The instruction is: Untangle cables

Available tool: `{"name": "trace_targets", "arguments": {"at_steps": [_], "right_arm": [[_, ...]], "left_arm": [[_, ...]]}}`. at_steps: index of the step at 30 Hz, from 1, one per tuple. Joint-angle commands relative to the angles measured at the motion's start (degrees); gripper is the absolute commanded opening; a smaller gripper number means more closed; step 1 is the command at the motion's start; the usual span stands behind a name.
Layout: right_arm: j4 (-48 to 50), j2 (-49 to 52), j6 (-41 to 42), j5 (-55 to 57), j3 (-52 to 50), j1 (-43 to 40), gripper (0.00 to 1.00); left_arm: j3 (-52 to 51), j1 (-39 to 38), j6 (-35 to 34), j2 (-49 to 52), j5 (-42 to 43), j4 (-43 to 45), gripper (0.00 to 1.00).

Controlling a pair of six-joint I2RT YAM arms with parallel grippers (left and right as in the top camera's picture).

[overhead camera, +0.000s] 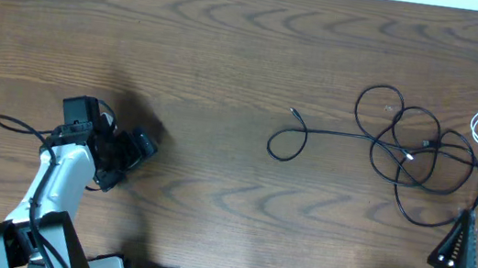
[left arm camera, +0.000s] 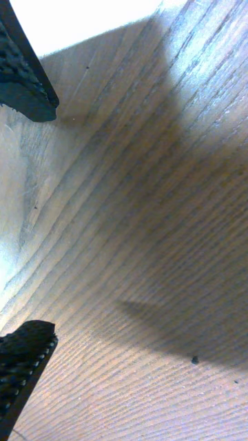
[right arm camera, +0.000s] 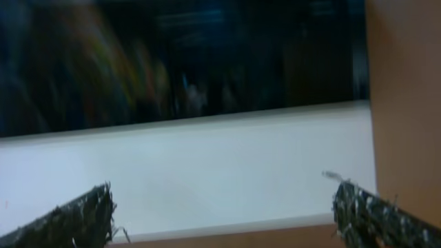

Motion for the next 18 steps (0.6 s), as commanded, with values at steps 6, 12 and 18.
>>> {"name": "trace_targets", "arguments": {"at_steps": [6,12,18], "right_arm": [[20.3,-0.1,-8.0,-4.5,-11.4,-0.1,0.99],[30.4,-0.1,-7.9,-4.8,-20.7,-0.1,0.99],[41.6,-0.1,-10.0,-8.0,-30.6,-0.1,0.99]], "left_arm": [[-0.4,0.2,-0.3,0.4,-0.8,0.0,0.98],[-0.4,0.2,-0.3,0.4,-0.8,0.0,0.98],[-0.4,0.2,-0.3,0.4,-0.8,0.0,0.98]]}}
